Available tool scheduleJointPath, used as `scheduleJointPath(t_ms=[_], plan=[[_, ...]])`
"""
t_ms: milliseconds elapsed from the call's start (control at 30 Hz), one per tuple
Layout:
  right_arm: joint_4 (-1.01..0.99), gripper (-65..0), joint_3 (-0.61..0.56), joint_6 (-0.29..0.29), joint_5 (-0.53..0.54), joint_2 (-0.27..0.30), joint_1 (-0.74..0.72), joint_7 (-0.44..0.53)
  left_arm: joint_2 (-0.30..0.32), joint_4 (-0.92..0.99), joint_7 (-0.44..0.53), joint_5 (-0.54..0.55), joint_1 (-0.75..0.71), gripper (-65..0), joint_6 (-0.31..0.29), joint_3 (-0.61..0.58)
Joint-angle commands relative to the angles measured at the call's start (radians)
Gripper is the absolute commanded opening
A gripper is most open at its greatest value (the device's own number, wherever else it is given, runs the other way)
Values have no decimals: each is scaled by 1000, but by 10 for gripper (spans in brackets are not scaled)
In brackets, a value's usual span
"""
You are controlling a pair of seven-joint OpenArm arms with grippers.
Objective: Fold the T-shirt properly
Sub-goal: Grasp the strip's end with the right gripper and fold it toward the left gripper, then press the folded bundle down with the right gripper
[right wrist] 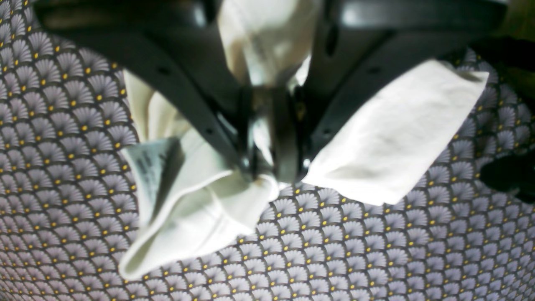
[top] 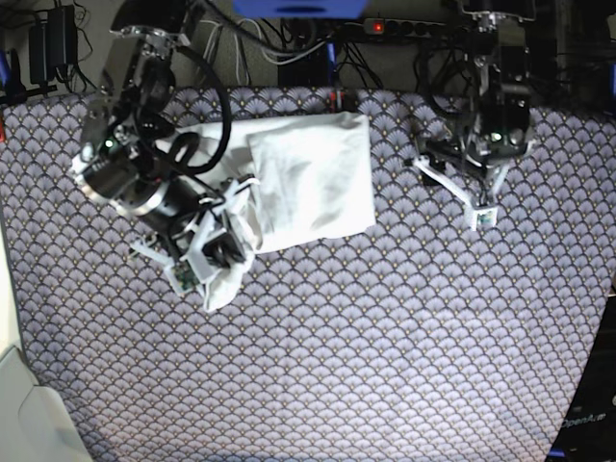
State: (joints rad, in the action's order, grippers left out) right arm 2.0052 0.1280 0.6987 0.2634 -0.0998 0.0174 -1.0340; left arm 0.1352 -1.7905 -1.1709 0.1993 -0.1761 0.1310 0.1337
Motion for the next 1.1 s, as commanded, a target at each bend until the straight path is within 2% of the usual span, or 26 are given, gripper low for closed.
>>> scheduleJointPath(t_ms=[0,67,233,400,600,733,833,1067], plan=[[27,-630,-4,-1,21,1,-10,25,5,-15,9,1,7,-323,2,1],[27,-630,-4,-1,46,-4,-9,4,5,-13,9,-1,7,-323,2,1],[36,-629,-8,-1,305,1,-23,-44,4,-13,7,-1,14,-323,2,1],[33,-629,-26,-1,482,1,-47,-61,4,-13,7,-4,14,-323,2,1],[-1,-629,-118,-1,485,19,-37,-47,2,-15,6,-1,14,-323,5,1],[-59,-628,-156,-1,485,59,-4,53,2,-19,6,-1,14,-323,5,1],[-117,-628,-176,-1,483,82,-4,91,2,-21,4,-1,14,-323,3,1],[-257,-627,-179,-1,483,84,-17,113,2,-22,3,-1,7,-323,3,4]])
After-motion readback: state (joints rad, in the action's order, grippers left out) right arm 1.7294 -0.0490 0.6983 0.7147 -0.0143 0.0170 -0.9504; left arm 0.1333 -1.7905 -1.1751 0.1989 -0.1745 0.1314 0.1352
